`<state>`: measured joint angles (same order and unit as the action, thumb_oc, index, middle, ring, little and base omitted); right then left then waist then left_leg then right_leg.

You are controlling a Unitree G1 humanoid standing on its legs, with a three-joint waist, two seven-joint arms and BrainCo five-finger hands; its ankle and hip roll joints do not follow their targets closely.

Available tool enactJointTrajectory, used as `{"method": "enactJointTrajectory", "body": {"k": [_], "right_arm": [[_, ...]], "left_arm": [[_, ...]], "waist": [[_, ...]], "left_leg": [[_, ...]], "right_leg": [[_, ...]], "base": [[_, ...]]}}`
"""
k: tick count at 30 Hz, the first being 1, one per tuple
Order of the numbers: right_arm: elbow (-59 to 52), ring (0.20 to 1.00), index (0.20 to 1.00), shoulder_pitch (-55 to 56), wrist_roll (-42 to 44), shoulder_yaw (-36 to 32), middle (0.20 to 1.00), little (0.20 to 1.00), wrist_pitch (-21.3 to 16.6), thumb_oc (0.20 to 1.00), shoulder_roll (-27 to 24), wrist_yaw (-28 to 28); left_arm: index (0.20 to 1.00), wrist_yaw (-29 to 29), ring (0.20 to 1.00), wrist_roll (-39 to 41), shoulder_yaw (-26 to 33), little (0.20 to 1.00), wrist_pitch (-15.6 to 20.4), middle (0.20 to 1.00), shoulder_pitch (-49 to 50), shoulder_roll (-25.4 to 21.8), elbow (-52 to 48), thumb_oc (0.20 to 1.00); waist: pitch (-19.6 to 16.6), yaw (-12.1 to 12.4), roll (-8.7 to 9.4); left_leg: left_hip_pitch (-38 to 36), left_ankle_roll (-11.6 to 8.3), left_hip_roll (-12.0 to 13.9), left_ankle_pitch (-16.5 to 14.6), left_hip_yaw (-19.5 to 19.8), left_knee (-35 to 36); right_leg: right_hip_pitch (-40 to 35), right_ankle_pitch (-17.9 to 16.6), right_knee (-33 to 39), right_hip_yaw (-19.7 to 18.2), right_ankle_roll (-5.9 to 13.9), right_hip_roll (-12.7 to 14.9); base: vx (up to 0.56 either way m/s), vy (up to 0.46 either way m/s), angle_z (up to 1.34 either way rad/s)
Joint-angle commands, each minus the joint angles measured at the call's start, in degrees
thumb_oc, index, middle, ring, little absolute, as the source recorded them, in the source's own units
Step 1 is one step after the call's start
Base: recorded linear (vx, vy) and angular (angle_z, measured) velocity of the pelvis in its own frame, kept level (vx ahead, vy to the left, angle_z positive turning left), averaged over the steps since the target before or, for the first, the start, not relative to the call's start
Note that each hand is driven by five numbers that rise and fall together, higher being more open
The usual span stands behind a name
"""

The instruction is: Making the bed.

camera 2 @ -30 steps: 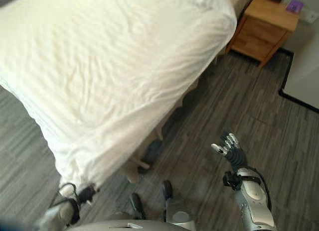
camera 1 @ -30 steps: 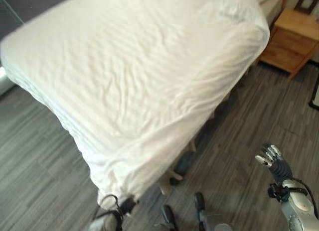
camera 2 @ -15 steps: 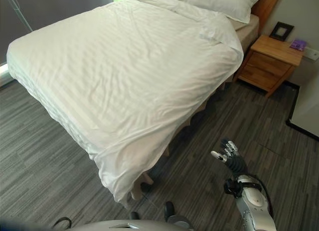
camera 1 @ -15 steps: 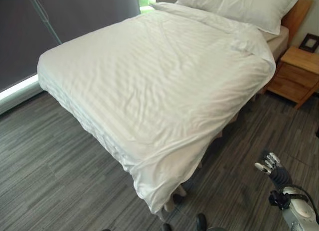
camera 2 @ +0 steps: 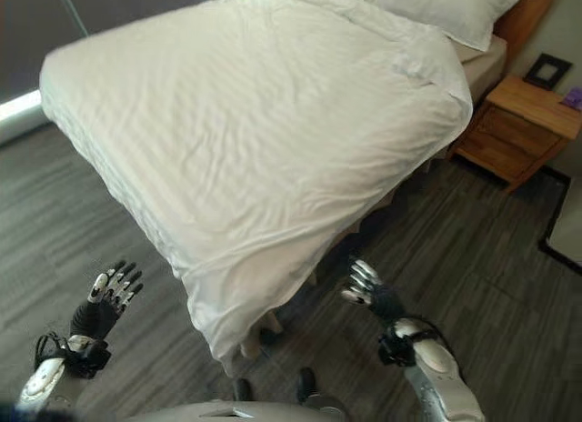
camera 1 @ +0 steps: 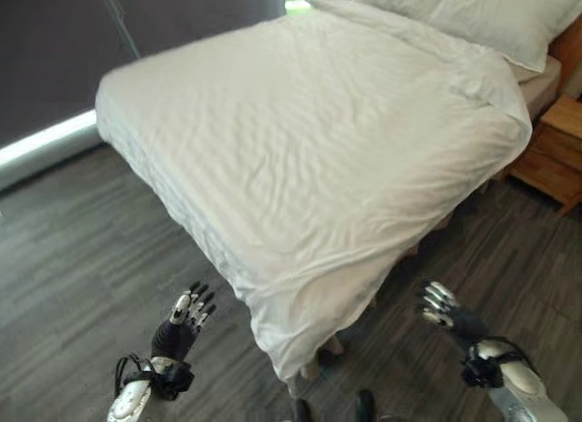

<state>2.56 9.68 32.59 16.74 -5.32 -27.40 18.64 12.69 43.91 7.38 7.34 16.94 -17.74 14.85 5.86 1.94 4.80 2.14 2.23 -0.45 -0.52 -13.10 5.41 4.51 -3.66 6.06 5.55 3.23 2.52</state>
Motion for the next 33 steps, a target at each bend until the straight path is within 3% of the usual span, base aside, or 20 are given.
{"method": "enactJointTrajectory", "body": {"k": [1, 3, 5, 8, 17, 25, 30, 33], "right_arm": [[0.49, 1.000, 1.000, -7.24, -0.58, 0.84, 1.000, 1.000, -1.00, 1.000, 1.75, 0.35], [1.21, 1.000, 1.000, -8.73, -1.02, 1.97, 1.000, 1.000, -0.99, 1.000, 2.61, -0.66], [2.29, 0.200, 0.200, -12.52, -1.56, 5.22, 0.200, 0.200, -0.87, 0.200, 4.65, -2.40], [3.28, 0.200, 0.200, -17.06, -1.10, 10.01, 0.200, 0.200, -0.65, 0.200, 6.93, -2.81], [4.95, 0.200, 0.200, -31.56, 1.03, 19.49, 0.200, 0.200, -0.83, 0.200, 13.12, -6.36], [8.83, 0.200, 0.200, -41.97, 3.49, 22.86, 0.200, 0.200, -1.17, 0.200, 18.27, -9.51], [12.13, 0.200, 0.200, -42.44, 3.38, 24.15, 0.200, 0.200, -0.77, 0.200, 19.59, -10.44], [18.09, 0.200, 0.200, -40.20, -0.82, 23.19, 0.200, 0.200, 0.01, 0.200, 18.53, -12.44]], "left_arm": [[1.000, -5.88, 1.000, 0.84, -0.27, 1.000, 5.06, 1.000, -6.44, -0.69, 1.32, 1.000], [1.000, -6.87, 1.000, 0.83, -0.70, 1.000, 5.28, 1.000, -7.24, 0.23, 1.87, 1.000], [1.000, -8.50, 1.000, -2.09, -3.05, 1.000, 5.69, 1.000, -7.96, 0.73, 0.93, 1.000], [1.000, -9.37, 1.000, -5.11, -5.92, 1.000, 5.40, 1.000, -9.41, -0.19, 0.92, 1.000], [1.000, -14.20, 1.000, -5.73, -6.20, 1.000, 6.86, 1.000, -13.48, -2.50, 0.11, 1.000], [1.000, -16.58, 1.000, -5.37, -6.04, 1.000, 7.70, 1.000, -14.71, -4.16, -0.56, 1.000], [1.000, -17.63, 1.000, -4.98, -6.93, 1.000, 7.96, 1.000, -15.12, -4.30, -0.58, 1.000], [1.000, -18.05, 1.000, -4.63, -7.24, 1.000, 7.90, 1.000, -14.75, -4.46, -1.50, 1.000]], "waist": [[3.36, 1.58, -1.37], [3.88, 2.09, -1.14], [5.09, 3.71, -0.52], [5.99, 5.66, 0.17], [9.60, 10.09, 0.95], [12.43, 13.29, 1.23], [13.34, 13.57, 1.41], [14.64, 12.96, 0.40]], "left_leg": [[-1.48, 0.59, -1.54, -0.45, 5.61, -0.41], [-0.96, 0.61, -1.60, -0.26, 5.96, -0.41], [0.11, 0.75, -1.69, 0.21, 6.98, -0.41], [1.04, 0.91, -1.88, 0.58, 8.20, -0.41], [5.03, 0.49, -2.11, 2.32, 10.30, -0.41], [9.36, -0.37, -1.54, 3.86, 10.54, -0.41], [10.46, -0.53, -1.46, 4.14, 10.93, -0.41], [11.41, -0.55, -1.48, 4.48, 11.00, -0.41]], "right_leg": [[-4.25, 2.37, -1.06, 4.51, 1.32, 0.82], [-3.95, 2.28, -1.06, 4.78, 1.29, 0.86], [-3.42, 2.03, -1.06, 5.74, 1.18, 0.92], [-2.98, 1.81, -1.06, 6.68, 1.18, 1.01], [0.00, 0.86, -1.06, 8.46, 0.79, 1.04], [4.05, -0.29, -1.06, 9.38, 0.71, 0.60], [4.91, -0.26, -1.06, 9.90, 0.62, 0.59], [5.94, -0.51, -1.06, 9.89, 0.57, 0.65]], "base": [[-0.07, 0.012, 0.39], [-0.09, 0.011, 0.33], [-0.09, 0.015, 0.09], [-0.06, 0.017, 0.18], [-0.07, 0.005, 0.14], [-0.05, 0.008, 0.12], [0.00, 0.007, 0.06], [0.00, 0.013, 0.03]]}}
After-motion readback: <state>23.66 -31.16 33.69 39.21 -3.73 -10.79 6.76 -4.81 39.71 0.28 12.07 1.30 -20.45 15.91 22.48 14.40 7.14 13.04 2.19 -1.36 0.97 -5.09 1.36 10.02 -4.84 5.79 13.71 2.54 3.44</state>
